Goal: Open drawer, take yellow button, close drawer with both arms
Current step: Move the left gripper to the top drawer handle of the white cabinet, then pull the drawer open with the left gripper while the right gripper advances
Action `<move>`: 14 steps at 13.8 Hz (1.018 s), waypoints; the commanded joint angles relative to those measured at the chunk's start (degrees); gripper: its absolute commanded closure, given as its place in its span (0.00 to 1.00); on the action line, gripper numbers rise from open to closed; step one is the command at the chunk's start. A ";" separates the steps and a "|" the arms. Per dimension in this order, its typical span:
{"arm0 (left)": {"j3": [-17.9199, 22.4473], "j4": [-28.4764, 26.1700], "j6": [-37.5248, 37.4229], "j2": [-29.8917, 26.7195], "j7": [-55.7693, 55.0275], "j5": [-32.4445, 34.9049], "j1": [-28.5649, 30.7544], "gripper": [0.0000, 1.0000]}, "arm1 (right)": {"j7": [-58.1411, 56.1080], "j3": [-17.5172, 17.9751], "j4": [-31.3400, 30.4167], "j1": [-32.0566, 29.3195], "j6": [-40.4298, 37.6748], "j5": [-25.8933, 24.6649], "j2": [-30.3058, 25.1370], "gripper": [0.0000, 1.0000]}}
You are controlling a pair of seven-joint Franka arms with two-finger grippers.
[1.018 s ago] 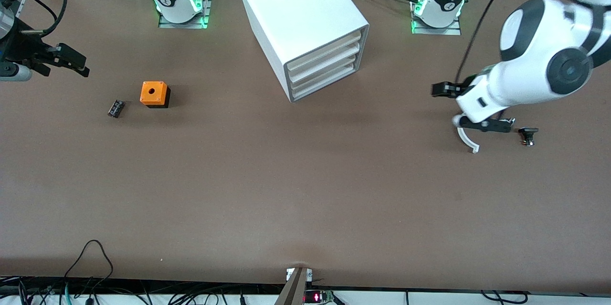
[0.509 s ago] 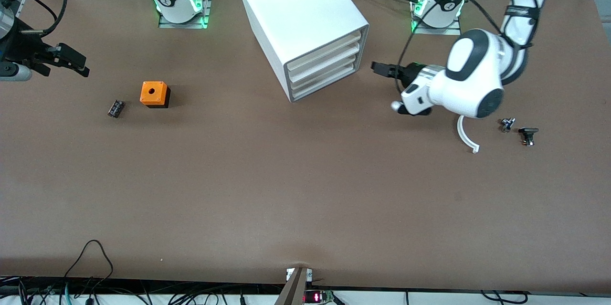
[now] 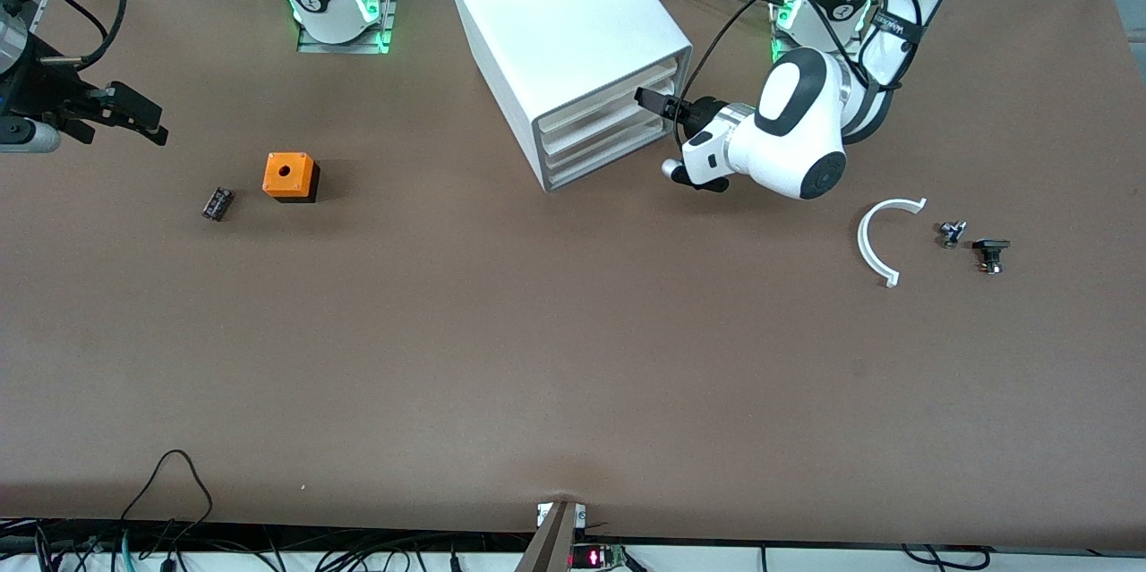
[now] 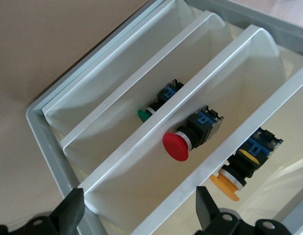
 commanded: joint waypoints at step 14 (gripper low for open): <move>-1.97 -2.26 -1.92 -2.32 4.00 -4.17 0.42 0.11 | -0.45 0.02 8.16 2.46 0.80 0.42 11.03 0.00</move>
